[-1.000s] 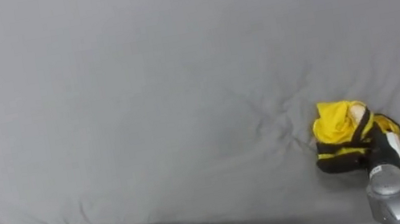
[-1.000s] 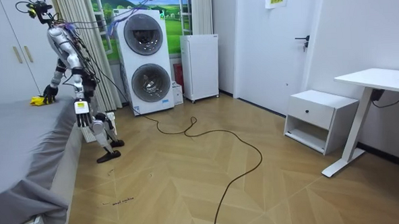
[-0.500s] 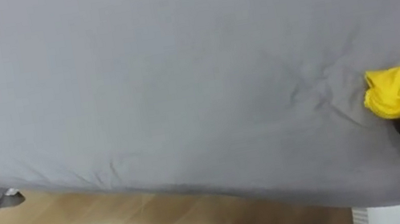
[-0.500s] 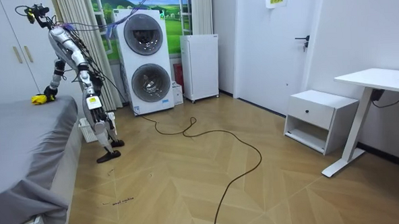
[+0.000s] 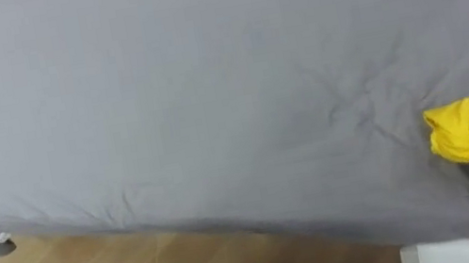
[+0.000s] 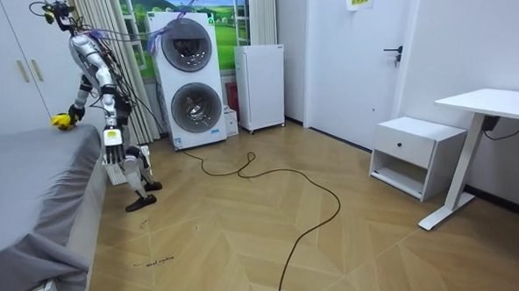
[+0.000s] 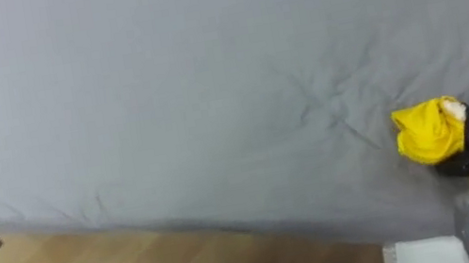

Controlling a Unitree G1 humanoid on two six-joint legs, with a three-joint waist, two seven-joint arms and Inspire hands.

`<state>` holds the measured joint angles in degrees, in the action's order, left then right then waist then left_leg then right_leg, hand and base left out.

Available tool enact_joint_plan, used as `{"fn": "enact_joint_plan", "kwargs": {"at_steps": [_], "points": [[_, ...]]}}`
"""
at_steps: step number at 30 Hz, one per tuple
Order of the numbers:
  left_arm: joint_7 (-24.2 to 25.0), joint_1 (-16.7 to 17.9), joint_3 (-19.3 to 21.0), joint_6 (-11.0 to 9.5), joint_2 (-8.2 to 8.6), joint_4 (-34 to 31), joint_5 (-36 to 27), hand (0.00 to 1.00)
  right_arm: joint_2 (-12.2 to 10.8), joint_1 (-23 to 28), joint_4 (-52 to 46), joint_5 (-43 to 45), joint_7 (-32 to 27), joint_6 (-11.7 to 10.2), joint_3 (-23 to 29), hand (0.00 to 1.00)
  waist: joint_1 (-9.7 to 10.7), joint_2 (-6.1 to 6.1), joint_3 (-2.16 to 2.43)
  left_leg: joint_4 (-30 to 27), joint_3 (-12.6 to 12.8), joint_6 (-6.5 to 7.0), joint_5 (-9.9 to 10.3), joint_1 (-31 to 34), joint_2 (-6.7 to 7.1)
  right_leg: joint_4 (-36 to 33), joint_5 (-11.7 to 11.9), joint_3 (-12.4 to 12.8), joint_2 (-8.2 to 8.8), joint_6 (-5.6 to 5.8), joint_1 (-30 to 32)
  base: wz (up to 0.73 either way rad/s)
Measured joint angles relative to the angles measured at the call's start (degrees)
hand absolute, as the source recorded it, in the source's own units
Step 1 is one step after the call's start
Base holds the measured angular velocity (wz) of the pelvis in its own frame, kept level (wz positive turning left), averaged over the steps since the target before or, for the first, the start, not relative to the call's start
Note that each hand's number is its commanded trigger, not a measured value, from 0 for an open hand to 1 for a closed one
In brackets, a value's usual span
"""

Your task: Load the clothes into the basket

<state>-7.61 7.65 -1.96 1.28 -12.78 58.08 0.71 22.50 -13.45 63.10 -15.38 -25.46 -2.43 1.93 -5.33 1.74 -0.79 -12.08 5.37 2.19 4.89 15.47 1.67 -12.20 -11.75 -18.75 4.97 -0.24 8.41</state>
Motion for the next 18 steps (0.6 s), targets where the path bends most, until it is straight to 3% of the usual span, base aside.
{"fn": "enact_joint_plan", "kwargs": {"at_steps": [2, 3, 8, 14, 18], "points": [[-0.85, 0.76, 0.8, -0.57, 0.16, -1.13, 0.85, 0.0, -0.5, 4.62, -4.75, -0.03, 0.46, 0.0, 0.25, 1.0, 1.83, 1.28, 0.66, 0.98, 1.25, -0.01, 0.02, -3.29, 0.11, 1.64, 0.11, 0.13, -0.26, 0.2, -3.49, -0.06], [-0.86, 0.81, 0.85, -0.8, 0.19, -1.17, 1.22, 0.0, -0.66, 5.6, -6.17, -0.03, 0.72, -0.01, 0.57, 1.0, 1.92, 1.44, 0.74, 1.21, 1.72, -0.01, 0.02, -3.99, 0.12, 1.7, 0.09, 0.33, -0.24, 0.25, -4.05, -0.23], [-0.84, 2.33, 1.88, -1.45, 0.72, -2.79, 1.26, 0.0, -2.18, 12.15, -16.6, 2.73, 2.07, 0.06, 2.16, 1.0, 3.79, 1.67, 0.81, 3.48, 4.01, -0.55, 0.91, -11.05, -0.18, 2.48, 0.06, 4.87, -0.97, 0.25, -7.99, -0.44], [-0.43, 2.88, 1.92, -1.47, 1.11, -2.73, 1.27, 0.0, -2.48, 15.67, -23.71, 2.85, 2.83, 0.07, 3.05, 1.0, 6.6, 1.63, 0.63, 4.72, 6.47, -0.81, 1.53, -15.51, -0.58, 2.53, -0.08, 7.73, -1.27, 0.33, -10.69, -0.26], [-0.46, 3.27, 3.86, -1.16, 1.12, -2.69, 3.42, 0.0, -2.67, 17.73, -27.13, 5.39, 2.94, 0.04, 4.82, 1.0, 7.18, 1.59, 0.61, 4.72, 7.3, -0.98, 2.36, -17.06, -1.0, 2.6, -0.09, 9.17, -1.76, 0.32, -11.6, -0.23]]}}
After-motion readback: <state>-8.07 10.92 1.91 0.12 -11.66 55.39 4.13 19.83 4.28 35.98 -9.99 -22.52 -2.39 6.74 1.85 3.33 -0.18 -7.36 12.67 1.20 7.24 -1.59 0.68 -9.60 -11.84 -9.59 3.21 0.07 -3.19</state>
